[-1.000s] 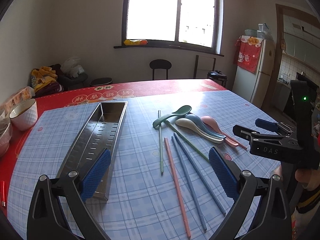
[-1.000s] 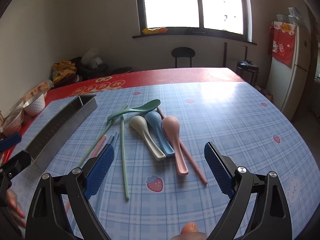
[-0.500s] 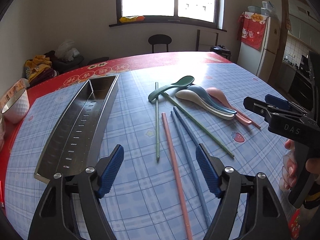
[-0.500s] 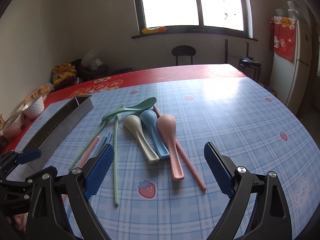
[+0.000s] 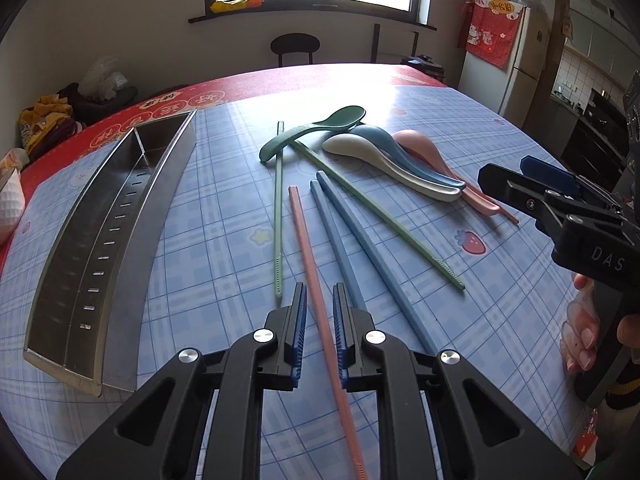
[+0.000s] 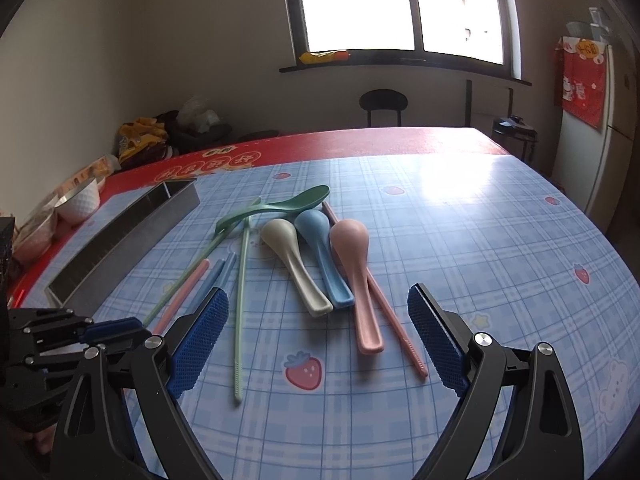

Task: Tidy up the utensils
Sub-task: 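Move the left tool over the pink chopstick while the right tool approaches the pink spoon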

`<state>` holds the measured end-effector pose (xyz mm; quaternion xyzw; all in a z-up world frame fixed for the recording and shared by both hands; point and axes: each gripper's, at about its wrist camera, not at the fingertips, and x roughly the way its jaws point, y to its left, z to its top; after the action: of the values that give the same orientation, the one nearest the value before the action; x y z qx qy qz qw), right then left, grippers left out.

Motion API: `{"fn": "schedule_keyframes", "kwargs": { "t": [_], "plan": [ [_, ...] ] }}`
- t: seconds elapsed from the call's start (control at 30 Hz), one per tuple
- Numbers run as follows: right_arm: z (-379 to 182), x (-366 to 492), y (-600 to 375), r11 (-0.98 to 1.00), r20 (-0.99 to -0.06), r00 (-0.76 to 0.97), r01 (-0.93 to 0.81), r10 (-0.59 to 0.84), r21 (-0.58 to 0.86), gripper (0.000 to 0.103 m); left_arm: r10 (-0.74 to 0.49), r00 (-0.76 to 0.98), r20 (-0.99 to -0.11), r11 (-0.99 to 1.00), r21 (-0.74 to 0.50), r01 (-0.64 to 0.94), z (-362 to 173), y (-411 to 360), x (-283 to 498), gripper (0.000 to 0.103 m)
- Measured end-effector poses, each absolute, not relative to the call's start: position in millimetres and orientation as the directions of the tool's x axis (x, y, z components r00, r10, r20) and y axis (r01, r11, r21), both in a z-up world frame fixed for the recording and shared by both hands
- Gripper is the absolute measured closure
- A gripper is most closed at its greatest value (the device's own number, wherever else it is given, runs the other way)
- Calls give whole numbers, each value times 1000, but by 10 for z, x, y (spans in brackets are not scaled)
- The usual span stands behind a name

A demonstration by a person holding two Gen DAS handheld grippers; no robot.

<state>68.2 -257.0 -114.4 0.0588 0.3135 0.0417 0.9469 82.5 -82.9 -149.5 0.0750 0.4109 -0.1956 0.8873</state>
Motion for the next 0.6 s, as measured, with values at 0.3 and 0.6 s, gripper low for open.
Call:
{"fn": "schedule_keyframes", "kwargs": {
  "t": [0.3, 0.6],
  "plan": [
    [-1163, 702, -2620, 987, -597, 793, -32, 123, 160, 15, -291, 561, -775, 906, -35, 421, -1550, -858, 869, 93],
    [-1174, 712, -2615, 986, -605, 786, -32, 124, 161, 15, -325, 543, -774, 902, -81, 424, -1583, -830, 918, 94]
  ]
}}
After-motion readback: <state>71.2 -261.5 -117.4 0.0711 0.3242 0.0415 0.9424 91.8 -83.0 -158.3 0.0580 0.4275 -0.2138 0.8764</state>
